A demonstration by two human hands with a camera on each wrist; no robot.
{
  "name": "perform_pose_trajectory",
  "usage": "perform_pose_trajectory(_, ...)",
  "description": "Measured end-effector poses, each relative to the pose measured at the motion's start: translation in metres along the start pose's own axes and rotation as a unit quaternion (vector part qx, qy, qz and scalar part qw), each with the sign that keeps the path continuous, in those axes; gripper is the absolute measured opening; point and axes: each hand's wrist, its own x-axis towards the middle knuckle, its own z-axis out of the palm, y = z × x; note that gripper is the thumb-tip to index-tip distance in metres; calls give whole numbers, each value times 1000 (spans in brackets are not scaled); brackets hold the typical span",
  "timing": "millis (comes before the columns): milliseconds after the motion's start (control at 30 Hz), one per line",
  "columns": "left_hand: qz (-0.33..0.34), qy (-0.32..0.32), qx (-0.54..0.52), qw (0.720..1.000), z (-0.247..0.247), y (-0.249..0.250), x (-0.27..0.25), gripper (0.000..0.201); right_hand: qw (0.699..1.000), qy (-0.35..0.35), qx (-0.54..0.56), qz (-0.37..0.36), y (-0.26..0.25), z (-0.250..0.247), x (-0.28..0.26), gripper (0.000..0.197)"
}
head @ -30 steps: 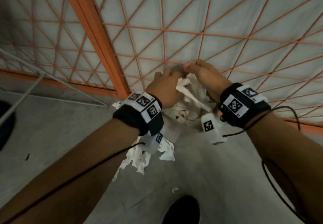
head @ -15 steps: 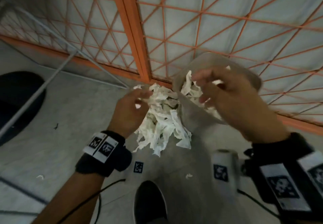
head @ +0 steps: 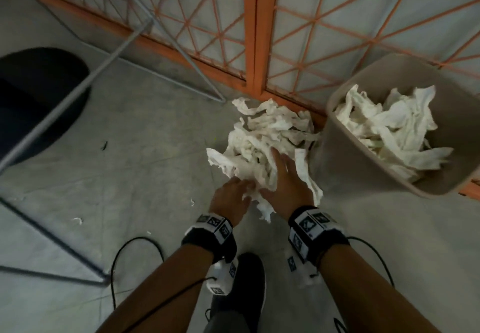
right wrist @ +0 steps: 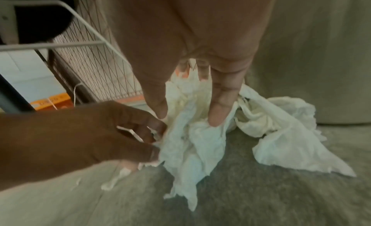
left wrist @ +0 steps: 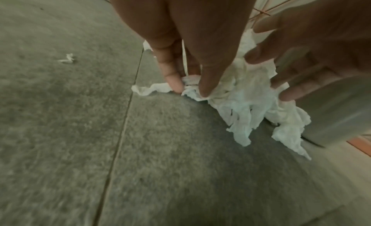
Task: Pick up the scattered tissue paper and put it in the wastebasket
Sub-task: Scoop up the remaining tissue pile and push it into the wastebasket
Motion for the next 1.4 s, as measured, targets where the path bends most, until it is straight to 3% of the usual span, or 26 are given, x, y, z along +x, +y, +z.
perform_pose_trajectory(133,33,78,-74,994,-11,6,-8,23,999,5,19,37,9,11,16,85)
perform_pose_trajectory(233,59,142,-131,979,-25,9,-21,13,998,-8,-16,53,21,12,23,52)
perform_pose_trajectory(300,79,193,-176,962,-35,11,-28,16,998,22,15,63,25,8,21,29)
perform_pose_trajectory(367,94,236,-177,951,-42,10,-25,20,993,77,55,64,28,2,16,18)
perform_pose_trajectory(433,79,246,-132,957,-42,8,-16,26,987,121,87,61,34,-3,12,13)
perform_pose_trajectory(500,72,217,-91,969,-37,6,-6,32,980,139,124,73,37,-8,7,4)
perform_pose_trajectory(633,59,53,2,997,-7,2,2,50,983,99,131,79,43,-7,-4,46)
perform_pose_trajectory(733,33,2,27,999,6,0,0,39,991,62,89,80,45,2,-7,56)
perform_pose_trajectory(867,37,50,-26,998,-5,3,-7,32,994,23,36,99,51,13,-4,69)
perform_pose_trajectory(967,63,110,-55,990,-19,10,-18,32,994,33,17,103,56,18,-6,56)
perform_pose_trajectory(1167,54,246,-177,952,-42,21,-34,24,979,70,135,134,57,9,-21,25)
perform_pose_trajectory(1233,47,268,-203,941,-46,25,-35,15,970,74,172,157,55,0,-28,24)
perform_pose_trajectory(1333,38,261,-243,934,-48,31,-38,27,973,42,149,171,56,-15,-38,33)
perform_pose_trajectory(1400,38,237,-240,941,-46,38,-39,32,973,74,138,169,63,-15,-41,28)
